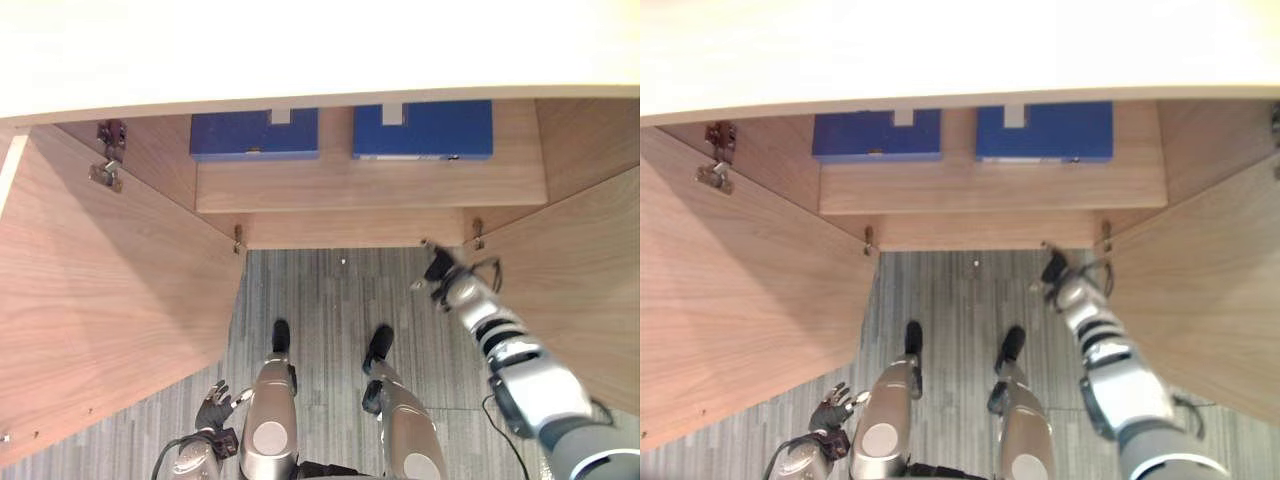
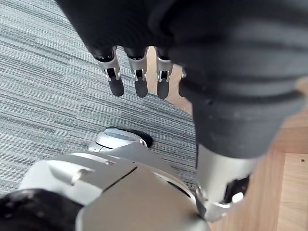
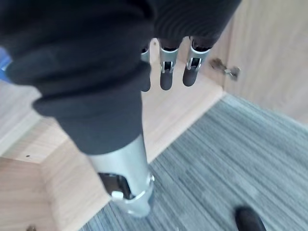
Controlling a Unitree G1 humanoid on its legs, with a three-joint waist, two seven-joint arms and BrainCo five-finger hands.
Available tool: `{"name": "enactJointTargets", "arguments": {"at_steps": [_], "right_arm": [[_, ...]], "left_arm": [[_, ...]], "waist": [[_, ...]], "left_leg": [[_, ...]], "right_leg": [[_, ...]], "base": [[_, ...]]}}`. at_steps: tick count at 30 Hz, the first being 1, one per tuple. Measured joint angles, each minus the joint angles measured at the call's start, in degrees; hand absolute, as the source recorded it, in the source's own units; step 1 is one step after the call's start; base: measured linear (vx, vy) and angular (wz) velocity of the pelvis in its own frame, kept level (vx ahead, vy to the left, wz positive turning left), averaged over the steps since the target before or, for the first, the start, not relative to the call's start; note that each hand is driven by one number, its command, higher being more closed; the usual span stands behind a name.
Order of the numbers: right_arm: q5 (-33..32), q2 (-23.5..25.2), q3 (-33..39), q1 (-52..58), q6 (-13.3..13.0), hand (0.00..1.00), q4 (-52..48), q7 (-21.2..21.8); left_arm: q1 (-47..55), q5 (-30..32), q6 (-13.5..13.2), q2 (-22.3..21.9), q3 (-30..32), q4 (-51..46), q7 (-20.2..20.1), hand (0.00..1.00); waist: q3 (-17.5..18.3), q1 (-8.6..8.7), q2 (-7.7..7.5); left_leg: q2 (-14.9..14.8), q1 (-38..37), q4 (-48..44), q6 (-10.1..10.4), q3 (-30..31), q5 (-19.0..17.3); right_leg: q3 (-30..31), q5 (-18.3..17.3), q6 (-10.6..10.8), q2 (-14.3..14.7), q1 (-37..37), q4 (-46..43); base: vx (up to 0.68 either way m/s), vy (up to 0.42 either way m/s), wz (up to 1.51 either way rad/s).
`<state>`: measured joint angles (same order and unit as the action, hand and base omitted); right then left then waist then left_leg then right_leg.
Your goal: Walk over to the cabinet, pick up the folder, carry it to the office cabinet, place the folder inside the office cabinet, then close the office cabinet door
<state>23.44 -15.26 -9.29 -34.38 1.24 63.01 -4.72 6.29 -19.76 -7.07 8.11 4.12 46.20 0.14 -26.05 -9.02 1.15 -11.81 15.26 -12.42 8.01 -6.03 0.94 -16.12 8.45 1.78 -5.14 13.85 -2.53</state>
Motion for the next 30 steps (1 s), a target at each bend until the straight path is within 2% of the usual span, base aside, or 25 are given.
{"name": "enactJointTargets", "arguments": {"at_steps": [1,3,7,9,10,13,18,22,25,27,30], "right_arm": [[-0.97,3.41,1.53,4.72,-0.04,0.00,0.01,-0.04],[-2.99,6.97,4.12,12.08,-0.08,0.00,0.27,-0.12],[-6.58,9.41,15.52,26.01,-0.11,0.00,0.81,-1.46],[-9.12,10.09,21.05,30.69,-0.11,0.00,0.81,-1.93],[-10.69,10.73,24.69,33.10,-0.12,0.00,0.78,-2.26],[-15.82,13.17,32.72,37.23,-0.11,0.00,-0.15,-3.06],[-22.45,17.00,40.33,38.14,-0.30,0.00,-3.13,-3.81],[-24.58,19.92,46.36,38.16,-0.26,0.00,-4.31,-3.85],[-24.39,19.87,46.35,38.18,-0.17,0.00,-4.21,-3.86],[-22.99,19.08,45.70,38.00,0.17,0.00,-3.61,-3.93],[-19.86,16.92,43.83,37.88,0.80,0.00,-3.52,-4.46]], "left_arm": [[0.42,1.19,0.48,0.01,1.56,0.66,0.04,0.00],[0.81,3.32,1.17,0.16,2.80,1.72,0.14,0.00],[1.33,10.83,1.77,0.02,3.91,3.94,0.26,0.00],[1.49,12.45,1.87,-0.44,5.02,3.96,0.29,0.00],[1.47,12.53,1.91,-1.23,5.92,3.95,0.31,0.00],[1.18,13.01,2.18,-3.81,8.36,4.02,0.68,0.00],[0.82,12.95,2.98,-6.82,11.85,6.67,1.13,0.00],[0.74,12.57,3.48,-7.56,13.01,8.46,2.06,0.00],[0.44,12.23,3.76,-7.65,12.58,9.44,2.42,0.00],[-0.33,12.21,3.89,-7.35,10.02,9.71,2.84,0.00],[-1.49,12.25,3.83,-7.52,5.00,9.69,3.18,0.00]], "waist": [[1.29,0.53,-1.28],[3.75,1.37,-2.82],[10.00,4.85,-3.36],[12.88,5.66,-3.35],[14.72,6.42,-3.28],[18.67,7.21,-3.09],[22.02,8.06,-2.51],[24.24,8.18,-1.88],[24.76,8.70,-1.62],[24.26,8.95,-0.87],[23.90,9.23,0.64]], "left_leg": [[0.47,-1.02,1.32,0.03,0.25,0.03],[1.32,-2.60,3.90,-0.01,0.40,0.43],[2.83,-7.02,9.51,-0.28,0.19,1.93],[2.89,-8.84,11.07,0.11,-0.05,2.18],[2.85,-10.06,12.08,0.03,-0.20,2.29],[2.44,-12.51,14.00,0.07,-1.08,2.38],[1.79,-15.06,15.10,0.47,-3.42,1.84],[0.93,-16.37,15.10,0.84,-4.97,0.90],[0.34,-16.40,13.32,1.11,-5.63,-0.25],[-0.97,-15.92,6.53,1.10,-5.78,-4.28],[-1.60,-15.19,-0.19,0.21,-5.37,-7.34]], "right_leg": [[-0.21,-0.09,0.07,-0.12,-0.90,0.84],[-0.26,-0.20,0.21,-0.68,-1.79,1.87],[-0.98,-0.69,1.27,-1.46,-4.83,3.87],[-1.16,-0.84,1.62,-1.39,-6.16,4.38],[-1.51,-0.93,1.71,-1.25,-7.22,4.99],[-2.06,-1.06,1.88,-0.89,-9.55,6.77],[-0.86,-1.62,1.85,-0.22,-10.93,7.24],[0.56,-2.14,1.58,0.75,-11.47,7.24],[1.22,-2.39,1.29,1.25,-11.77,7.23],[2.01,-3.32,1.08,1.78,-13.35,6.31],[3.84,-5.53,1.10,1.67,-13.04,2.16]], "base": [[0.09,0.013,0.12],[0.12,0.036,0.08],[0.17,0.043,0.09],[0.20,0.042,0.03],[0.19,0.034,0.01],[0.13,0.036,-0.01],[0.07,0.040,-0.16],[0.02,-0.003,-0.18],[0.02,-0.016,-0.17],[0.03,-0.016,-0.18],[0.01,0.027,-0.21]]}}
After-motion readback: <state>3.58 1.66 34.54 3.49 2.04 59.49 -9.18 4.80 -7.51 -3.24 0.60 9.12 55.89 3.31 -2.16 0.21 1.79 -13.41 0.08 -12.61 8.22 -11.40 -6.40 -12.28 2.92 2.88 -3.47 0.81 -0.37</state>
